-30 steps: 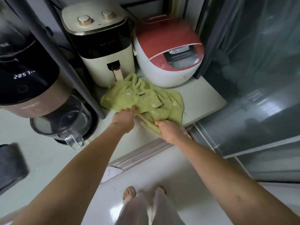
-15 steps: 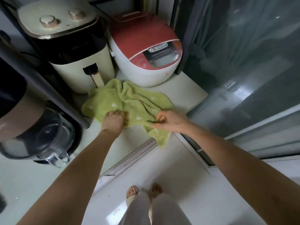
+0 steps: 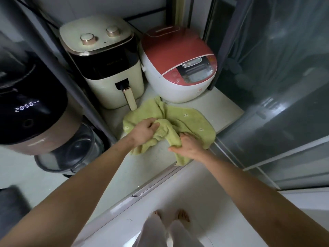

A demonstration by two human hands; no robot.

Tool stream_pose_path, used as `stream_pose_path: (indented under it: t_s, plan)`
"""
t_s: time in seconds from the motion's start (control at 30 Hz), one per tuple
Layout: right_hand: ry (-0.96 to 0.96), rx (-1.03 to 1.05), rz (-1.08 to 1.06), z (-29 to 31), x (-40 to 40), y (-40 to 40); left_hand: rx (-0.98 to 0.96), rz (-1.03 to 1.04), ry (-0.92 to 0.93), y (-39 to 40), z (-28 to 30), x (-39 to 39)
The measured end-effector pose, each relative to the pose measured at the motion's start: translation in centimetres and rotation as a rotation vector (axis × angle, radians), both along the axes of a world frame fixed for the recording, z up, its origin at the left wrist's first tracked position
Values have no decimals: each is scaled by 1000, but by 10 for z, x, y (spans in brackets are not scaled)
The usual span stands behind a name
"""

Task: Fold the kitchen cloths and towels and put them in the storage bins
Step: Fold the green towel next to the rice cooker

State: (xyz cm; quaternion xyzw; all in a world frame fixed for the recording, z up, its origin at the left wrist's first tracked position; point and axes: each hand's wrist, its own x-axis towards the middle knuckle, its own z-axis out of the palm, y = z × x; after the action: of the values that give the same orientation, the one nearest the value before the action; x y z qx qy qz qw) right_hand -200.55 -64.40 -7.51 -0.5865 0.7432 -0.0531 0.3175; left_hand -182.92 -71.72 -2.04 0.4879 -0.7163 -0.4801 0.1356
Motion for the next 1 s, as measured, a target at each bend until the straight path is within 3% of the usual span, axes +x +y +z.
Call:
stream_pose_path:
  t_s: [0.1,0.23,0.3,0.4,0.47,0.53,0.6,0.67,0.77,0.83,0.9,0.93,1.0]
  plan:
    - [-300,-84,-260,12,7,-15,124,51,84,-5,10,0]
    - [-500,-103,-359,29,-3,-25,301,156,262,-10,16,0]
    - [-559,-109,-317,41,-13,-23,281,24,219,-9,24,0]
    - [-504,-80,-6,64,-37,-18,71,-352,-249,-7,29,8]
    - [-248,-51,249,84,-57,-13,-128,-464,-567,-7,26,7]
    - [117,-131,480,97,-70,-12,-238,-380,-632,-4,28,0]
    - [285,-228,614,101,-81,-14,-270,-256,-603,1,33,-13]
    - [231,-296,585,99,-95,-17,-284,-151,-608,6,38,-26]
    - [3,-273,442,102,-115,-18,-279,61,-688,17,42,-35]
    - [-163,-175,430,108,-126,-15,-226,194,-795,28,41,-34]
    - [-278,41,430,121,-136,-9,-83,190,-905,40,37,-32]
    - [-313,203,414,127,-143,-6,56,142,-885,46,33,-31]
    - [-371,522,371,132,-158,-3,505,104,-631,64,33,-37]
